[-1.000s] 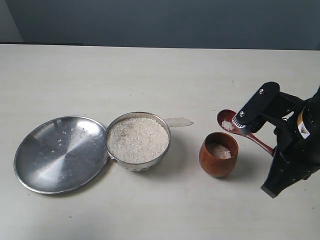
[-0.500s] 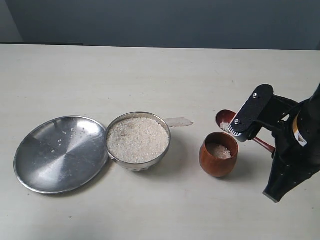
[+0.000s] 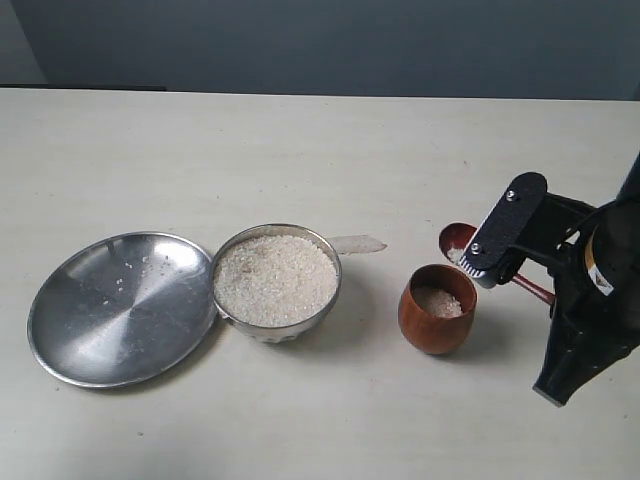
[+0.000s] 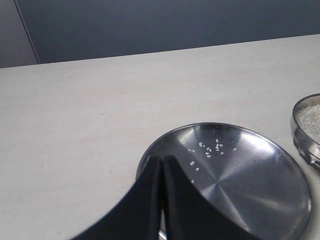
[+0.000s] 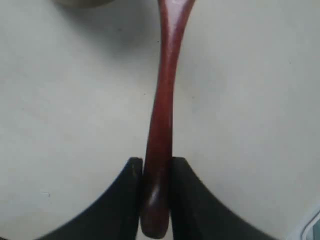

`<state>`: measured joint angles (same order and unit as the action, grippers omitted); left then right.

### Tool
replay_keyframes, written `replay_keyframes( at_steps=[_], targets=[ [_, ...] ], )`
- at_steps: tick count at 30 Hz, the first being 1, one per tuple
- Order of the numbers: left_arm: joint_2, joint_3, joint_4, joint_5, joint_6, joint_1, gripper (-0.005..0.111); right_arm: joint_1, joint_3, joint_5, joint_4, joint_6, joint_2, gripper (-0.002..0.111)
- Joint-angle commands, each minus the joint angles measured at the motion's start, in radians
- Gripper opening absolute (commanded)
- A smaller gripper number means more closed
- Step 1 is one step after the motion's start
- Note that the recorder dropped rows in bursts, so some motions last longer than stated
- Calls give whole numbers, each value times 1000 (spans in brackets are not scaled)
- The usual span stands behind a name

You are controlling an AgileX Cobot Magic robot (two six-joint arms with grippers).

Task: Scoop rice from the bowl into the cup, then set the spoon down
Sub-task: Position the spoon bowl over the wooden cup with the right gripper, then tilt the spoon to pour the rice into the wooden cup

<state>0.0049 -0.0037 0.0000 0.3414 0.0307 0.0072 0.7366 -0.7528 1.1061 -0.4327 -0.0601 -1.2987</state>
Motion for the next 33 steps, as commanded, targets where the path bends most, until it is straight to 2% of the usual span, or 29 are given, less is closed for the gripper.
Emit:
replay_keyframes(
  at_steps=[1, 22, 29, 33],
  targets=[
    [-5, 4, -6, -7, -3, 1, 0, 3, 3, 20, -17, 0, -29, -1],
    [-5, 4, -6, -7, -3, 1, 0, 3, 3, 17, -74, 43, -35, -1],
    [-5, 4, -6, -7, -3, 1, 0, 113, 3, 64, -143, 44, -44, -1],
    [-5, 4, -6, -7, -3, 1, 0, 114, 3, 115, -166, 42, -106, -1]
  ],
)
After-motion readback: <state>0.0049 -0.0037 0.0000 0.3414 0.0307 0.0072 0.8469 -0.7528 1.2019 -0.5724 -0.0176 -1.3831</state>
